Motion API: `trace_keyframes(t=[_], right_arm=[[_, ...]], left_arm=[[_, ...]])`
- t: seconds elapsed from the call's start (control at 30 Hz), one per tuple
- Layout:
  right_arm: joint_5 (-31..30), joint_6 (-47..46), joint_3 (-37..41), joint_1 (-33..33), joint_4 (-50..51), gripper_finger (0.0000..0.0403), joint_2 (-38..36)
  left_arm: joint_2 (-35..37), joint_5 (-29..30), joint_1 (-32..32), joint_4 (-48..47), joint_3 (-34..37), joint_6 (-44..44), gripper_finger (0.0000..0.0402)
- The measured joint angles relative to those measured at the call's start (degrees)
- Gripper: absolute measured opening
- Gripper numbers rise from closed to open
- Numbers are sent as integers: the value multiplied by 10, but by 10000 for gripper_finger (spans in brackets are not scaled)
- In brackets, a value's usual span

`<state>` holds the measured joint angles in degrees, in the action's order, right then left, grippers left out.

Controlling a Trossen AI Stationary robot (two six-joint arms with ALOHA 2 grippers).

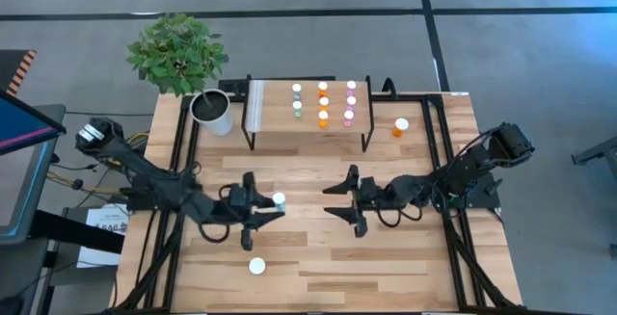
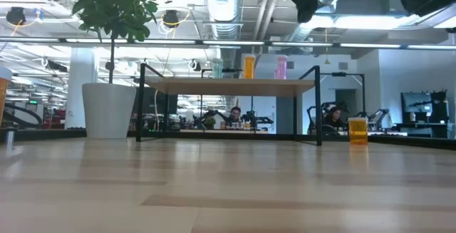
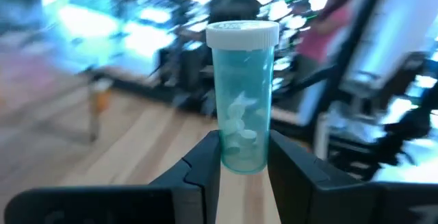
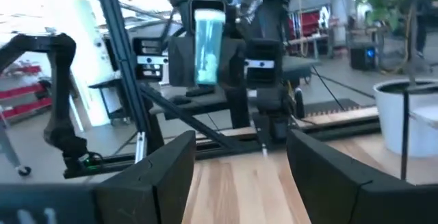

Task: Pick and place medicine bottles onto shelf by color
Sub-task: Put the blue pill bottle on the shelf aligned with the other blue pill bottles

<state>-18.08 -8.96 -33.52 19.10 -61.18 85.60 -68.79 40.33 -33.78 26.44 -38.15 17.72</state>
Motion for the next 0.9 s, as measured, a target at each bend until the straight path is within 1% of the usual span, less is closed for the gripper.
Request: trace_keyframes(t=[0.1, 0.17, 0.37, 0.47, 0.6, 0.77, 0.9], right_arm=[[6, 18, 0, 7, -31, 255, 1], [12, 28, 0, 10, -58, 255, 0], [3, 17, -1, 9, -52, 255, 1], [2, 15, -16, 6, -31, 255, 6], [1, 18, -53, 2, -22, 255, 45], [2, 14, -94, -10, -19, 255, 105], [2, 5, -110, -13, -23, 255, 124]], left_arm=[[-20, -80, 36, 68, 0, -53, 87], [-35, -112, 60, 85, 0, -61, 87], [-93, -181, 113, 120, -8, -62, 87], [-116, -190, 122, 120, -25, -75, 87], [-136, -191, 130, 118, -45, -99, 87], [-138, -189, 132, 92, -56, -108, 87], [-138, -192, 132, 67, -57, -100, 87]])
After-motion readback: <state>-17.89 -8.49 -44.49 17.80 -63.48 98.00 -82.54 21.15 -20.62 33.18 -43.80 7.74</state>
